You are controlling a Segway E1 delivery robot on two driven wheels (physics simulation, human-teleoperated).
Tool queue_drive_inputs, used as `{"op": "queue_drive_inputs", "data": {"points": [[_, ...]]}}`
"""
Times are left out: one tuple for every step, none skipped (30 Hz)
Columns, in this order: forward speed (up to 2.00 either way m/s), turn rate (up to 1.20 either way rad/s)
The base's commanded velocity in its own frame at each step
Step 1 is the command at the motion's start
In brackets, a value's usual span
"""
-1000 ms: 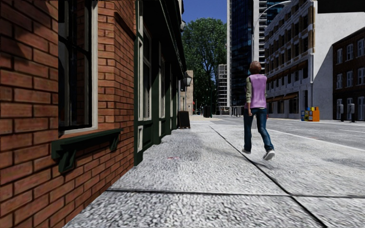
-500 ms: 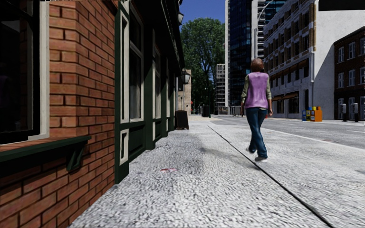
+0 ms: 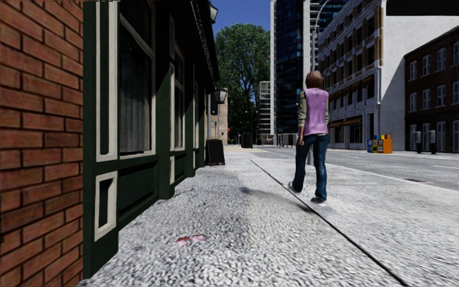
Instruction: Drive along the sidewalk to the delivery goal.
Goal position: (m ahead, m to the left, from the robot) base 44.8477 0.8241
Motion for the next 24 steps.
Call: {"op": "queue_drive_inputs", "data": {"points": [[1.45,-0.28],[1.45,-0.28],[1.45,-0.28],[1.45,-0.28],[1.45,-0.28],[1.45,-0.28],[1.45,-0.28],[1.46,-0.28],[1.46,-0.28],[1.46,-0.28],[1.46,-0.28],[1.46,-0.28],[1.46,-0.28],[1.46,-0.28],[1.46,-0.28],[1.46,-0.28],[1.46,-0.28],[1.46,-0.28],[1.46,-0.28],[1.46,-0.28],[1.46,-0.28],[1.46,-0.28],[1.46,-0.28],[1.46,-0.23]]}}
